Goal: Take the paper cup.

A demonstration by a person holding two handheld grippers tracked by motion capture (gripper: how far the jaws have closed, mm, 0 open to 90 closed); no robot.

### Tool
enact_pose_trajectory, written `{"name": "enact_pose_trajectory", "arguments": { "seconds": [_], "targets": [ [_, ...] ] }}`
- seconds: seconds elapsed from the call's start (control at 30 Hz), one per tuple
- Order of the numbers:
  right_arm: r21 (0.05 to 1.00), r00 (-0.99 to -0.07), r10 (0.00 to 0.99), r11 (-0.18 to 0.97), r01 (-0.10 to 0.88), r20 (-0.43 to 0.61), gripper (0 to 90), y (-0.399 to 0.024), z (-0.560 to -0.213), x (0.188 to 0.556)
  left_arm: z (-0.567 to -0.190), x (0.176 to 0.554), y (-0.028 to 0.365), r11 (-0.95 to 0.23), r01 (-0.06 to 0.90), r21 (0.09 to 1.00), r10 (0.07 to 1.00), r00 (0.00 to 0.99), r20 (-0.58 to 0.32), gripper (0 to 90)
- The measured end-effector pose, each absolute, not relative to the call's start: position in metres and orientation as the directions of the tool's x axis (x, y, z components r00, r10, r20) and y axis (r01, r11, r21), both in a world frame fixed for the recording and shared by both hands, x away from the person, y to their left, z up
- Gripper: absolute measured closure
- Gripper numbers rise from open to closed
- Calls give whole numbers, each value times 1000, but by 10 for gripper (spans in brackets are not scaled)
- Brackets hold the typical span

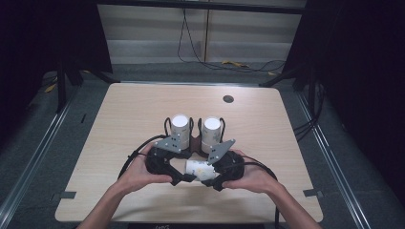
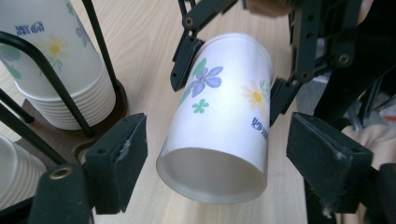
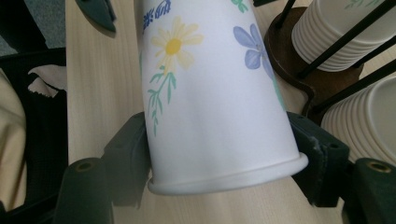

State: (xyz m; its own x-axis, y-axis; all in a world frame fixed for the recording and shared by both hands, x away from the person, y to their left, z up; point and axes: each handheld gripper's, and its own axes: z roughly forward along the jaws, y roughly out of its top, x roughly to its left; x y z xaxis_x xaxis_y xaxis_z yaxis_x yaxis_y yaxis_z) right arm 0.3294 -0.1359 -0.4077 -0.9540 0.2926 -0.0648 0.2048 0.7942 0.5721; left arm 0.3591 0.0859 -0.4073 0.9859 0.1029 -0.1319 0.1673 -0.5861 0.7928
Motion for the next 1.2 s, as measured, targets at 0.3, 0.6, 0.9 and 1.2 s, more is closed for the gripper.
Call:
{"name": "enact_pose_trajectory", "arguments": {
  "seconds": [0.3,0.6,0.9,1.2],
  "targets": [
    [556,-960,271,810,186,-75,301,-131,-406,329,-409,357,83,-624,126,771,81,992,-97,259],
    [536,-965,252,826,174,-75,301,-127,-409,329,-413,354,75,-687,63,724,42,998,-47,262],
    [500,-970,222,854,145,-99,304,-120,-410,327,-418,349,68,-741,16,672,14,1000,-9,344],
    [494,-969,221,858,139,-111,280,-118,-413,326,-419,347,67,-750,-13,661,1,1000,21,356]
  ]
}}
